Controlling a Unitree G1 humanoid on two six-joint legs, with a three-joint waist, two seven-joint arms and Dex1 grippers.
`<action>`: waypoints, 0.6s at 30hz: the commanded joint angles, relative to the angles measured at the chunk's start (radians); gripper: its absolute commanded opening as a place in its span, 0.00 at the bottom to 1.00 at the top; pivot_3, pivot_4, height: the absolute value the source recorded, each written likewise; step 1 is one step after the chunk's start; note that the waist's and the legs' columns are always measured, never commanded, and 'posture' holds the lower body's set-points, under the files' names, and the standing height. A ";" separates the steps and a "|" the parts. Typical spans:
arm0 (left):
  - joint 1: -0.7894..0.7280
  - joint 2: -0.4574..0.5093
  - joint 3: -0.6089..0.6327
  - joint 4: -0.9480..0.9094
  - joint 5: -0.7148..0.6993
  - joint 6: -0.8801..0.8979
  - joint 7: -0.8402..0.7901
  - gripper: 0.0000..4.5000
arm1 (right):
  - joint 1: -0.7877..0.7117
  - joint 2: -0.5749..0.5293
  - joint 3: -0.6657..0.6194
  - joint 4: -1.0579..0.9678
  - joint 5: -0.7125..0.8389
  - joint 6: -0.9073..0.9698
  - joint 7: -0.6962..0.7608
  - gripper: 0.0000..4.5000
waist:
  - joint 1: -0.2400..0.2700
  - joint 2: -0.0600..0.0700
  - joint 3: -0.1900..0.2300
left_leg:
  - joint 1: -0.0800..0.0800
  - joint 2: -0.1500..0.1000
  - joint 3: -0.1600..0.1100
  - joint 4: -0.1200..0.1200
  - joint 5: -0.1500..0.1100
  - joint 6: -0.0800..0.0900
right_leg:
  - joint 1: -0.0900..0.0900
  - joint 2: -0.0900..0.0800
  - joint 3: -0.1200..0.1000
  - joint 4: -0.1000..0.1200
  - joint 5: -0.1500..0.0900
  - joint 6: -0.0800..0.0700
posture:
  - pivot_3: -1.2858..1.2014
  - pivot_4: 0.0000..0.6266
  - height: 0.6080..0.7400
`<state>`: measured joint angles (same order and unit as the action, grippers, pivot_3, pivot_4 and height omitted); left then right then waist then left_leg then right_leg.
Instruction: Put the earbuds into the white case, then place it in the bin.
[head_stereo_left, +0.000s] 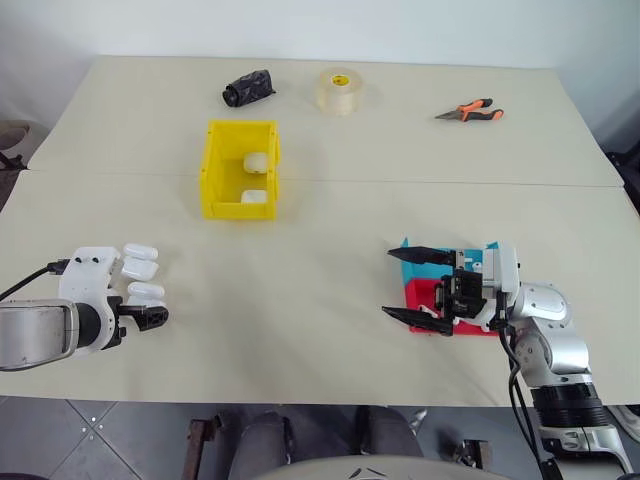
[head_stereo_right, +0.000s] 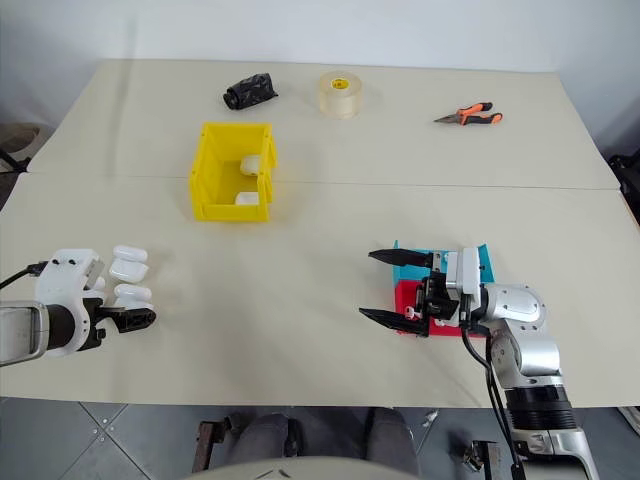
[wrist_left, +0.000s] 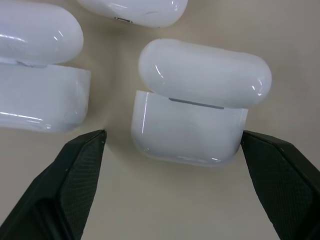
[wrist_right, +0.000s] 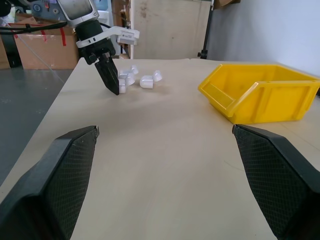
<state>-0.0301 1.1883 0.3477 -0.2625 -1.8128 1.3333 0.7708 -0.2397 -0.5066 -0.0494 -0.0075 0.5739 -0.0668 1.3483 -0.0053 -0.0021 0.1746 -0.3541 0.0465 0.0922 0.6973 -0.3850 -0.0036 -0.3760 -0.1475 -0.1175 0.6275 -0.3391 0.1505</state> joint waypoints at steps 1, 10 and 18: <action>0.025 0.053 -0.032 -0.006 -0.085 -0.091 0.055 1.00 | 0.010 0.008 -0.022 -0.019 0.018 -0.024 -0.002 1.00 | 0.001 0.000 0.000 | 0.000 0.000 0.000 0.000 0.000 0.000 | 0.000 0.000 0.000 0.000 0.000 0.000 | 0.52 0.24 1.00; 0.097 0.097 -0.060 -0.040 -0.119 -0.214 0.063 0.53 | 0.017 0.018 -0.018 -0.010 0.017 -0.035 -0.003 1.00 | 0.001 0.001 0.001 | 0.000 0.000 0.001 0.000 0.000 0.000 | 0.000 0.001 0.000 0.000 0.000 0.000 | 0.52 0.24 1.00; 0.265 0.040 0.122 -0.115 0.021 -0.227 -0.111 0.53 | 0.005 0.018 -0.015 0.015 0.015 -0.038 0.006 1.00 | 0.001 0.002 0.001 | 0.001 -0.001 0.003 -0.001 0.000 0.000 | 0.000 0.001 0.000 -0.001 0.000 0.000 | 0.52 0.24 1.00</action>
<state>0.2052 1.2375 0.4078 -0.3507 -1.8378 1.0941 0.7148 -0.2302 -0.4921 -0.0476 0.0127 0.5737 -0.0885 1.3481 -0.0043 -0.0004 0.1755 -0.3536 0.0459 0.0967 0.6966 -0.3850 -0.0036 -0.3762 -0.1461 -0.1171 0.6267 -0.3392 0.1503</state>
